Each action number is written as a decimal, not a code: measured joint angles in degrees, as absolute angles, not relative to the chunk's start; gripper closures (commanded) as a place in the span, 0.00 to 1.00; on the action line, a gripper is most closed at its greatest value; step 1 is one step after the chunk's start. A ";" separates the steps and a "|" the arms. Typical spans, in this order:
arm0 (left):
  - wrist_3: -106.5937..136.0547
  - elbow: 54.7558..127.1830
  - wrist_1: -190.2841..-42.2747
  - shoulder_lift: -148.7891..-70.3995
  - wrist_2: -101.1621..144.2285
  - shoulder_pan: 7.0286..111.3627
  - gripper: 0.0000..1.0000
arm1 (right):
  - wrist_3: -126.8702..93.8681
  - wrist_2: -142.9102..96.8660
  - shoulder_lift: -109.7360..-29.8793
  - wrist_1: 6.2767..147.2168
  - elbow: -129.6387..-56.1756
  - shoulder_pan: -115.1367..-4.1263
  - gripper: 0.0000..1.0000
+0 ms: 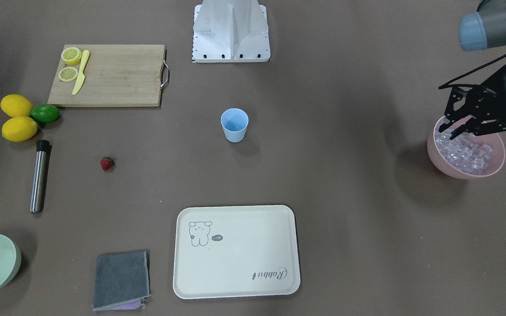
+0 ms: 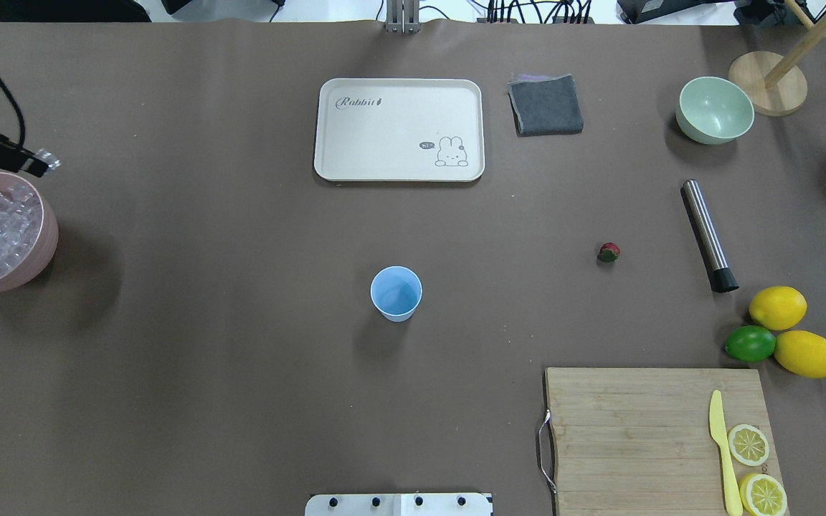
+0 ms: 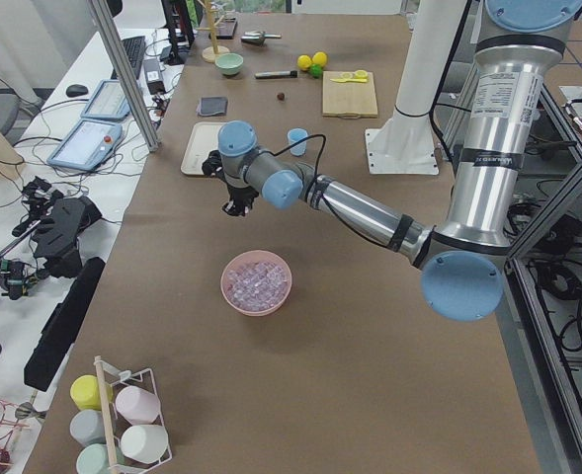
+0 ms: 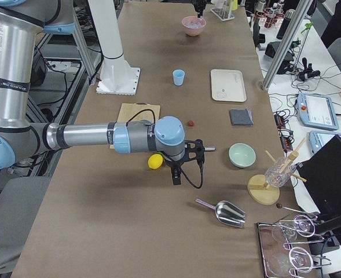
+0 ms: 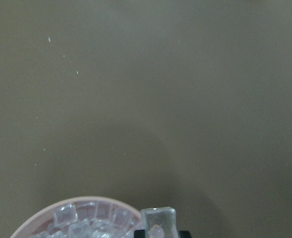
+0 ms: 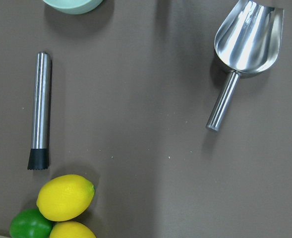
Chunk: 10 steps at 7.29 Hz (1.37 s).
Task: Mash ice and strawberries in cup
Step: 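Carry the ice cube over the light-blue cup and open the left gripper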
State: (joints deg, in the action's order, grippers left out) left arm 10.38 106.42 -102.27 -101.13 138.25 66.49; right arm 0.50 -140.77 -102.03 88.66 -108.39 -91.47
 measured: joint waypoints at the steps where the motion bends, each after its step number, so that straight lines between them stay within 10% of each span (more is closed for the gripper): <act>1: 18.94 107.14 -102.23 -104.79 136.79 62.57 1.00 | -1.00 -141.21 -101.47 88.64 -108.64 -91.41 0.00; 10: 59.87 101.51 -101.47 -127.71 110.42 29.52 1.00 | -2.65 -143.16 -98.04 88.77 -108.92 -89.88 0.00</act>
State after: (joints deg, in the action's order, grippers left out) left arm 59.87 101.51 -101.47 -127.71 110.42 29.52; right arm -2.65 -143.16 -98.04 88.77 -108.92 -89.88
